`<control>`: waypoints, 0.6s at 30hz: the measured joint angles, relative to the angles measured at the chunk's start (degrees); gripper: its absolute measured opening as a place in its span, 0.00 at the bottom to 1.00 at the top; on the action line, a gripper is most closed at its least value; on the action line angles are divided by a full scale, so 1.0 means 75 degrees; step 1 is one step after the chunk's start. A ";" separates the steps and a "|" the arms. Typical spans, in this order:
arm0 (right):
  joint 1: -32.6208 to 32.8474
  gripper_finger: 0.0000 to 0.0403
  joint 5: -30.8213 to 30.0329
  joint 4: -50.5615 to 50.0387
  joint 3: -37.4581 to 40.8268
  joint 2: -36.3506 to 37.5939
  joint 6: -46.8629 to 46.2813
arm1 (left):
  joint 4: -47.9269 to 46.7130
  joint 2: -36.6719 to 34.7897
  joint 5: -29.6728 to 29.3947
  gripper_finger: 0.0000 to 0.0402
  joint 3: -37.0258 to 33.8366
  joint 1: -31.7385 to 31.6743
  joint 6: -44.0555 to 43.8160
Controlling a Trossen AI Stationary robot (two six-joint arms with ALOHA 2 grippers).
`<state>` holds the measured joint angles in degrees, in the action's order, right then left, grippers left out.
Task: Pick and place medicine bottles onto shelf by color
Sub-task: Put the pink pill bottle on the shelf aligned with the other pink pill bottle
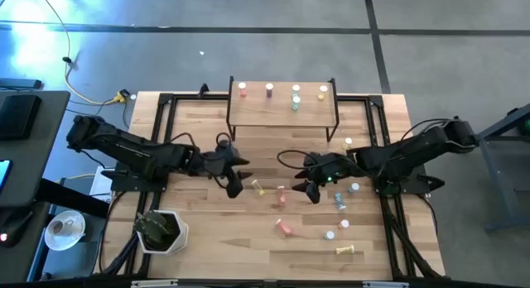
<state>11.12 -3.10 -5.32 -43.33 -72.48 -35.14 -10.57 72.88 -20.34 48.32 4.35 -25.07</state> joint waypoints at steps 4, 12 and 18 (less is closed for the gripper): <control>0.0002 0.59 0.0003 -0.0521 -0.0733 -0.0210 0.0289 | -0.0005 -0.0214 0.0001 0.50 0.0000 -0.0300 0.0545; -0.0342 0.59 -0.0494 -0.2592 -0.2138 -0.1217 -0.0520 | -0.0071 -0.0385 0.0023 0.50 -0.0002 -0.0825 0.1733; -0.0367 0.59 -0.0155 -0.3030 -0.2725 -0.2238 -0.1737 | -0.0133 -0.0385 0.0024 0.50 -0.0003 -0.1296 0.2674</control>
<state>8.37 -4.26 -28.05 -63.77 -89.26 -48.17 -11.57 70.00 -20.16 48.29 -5.37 -5.02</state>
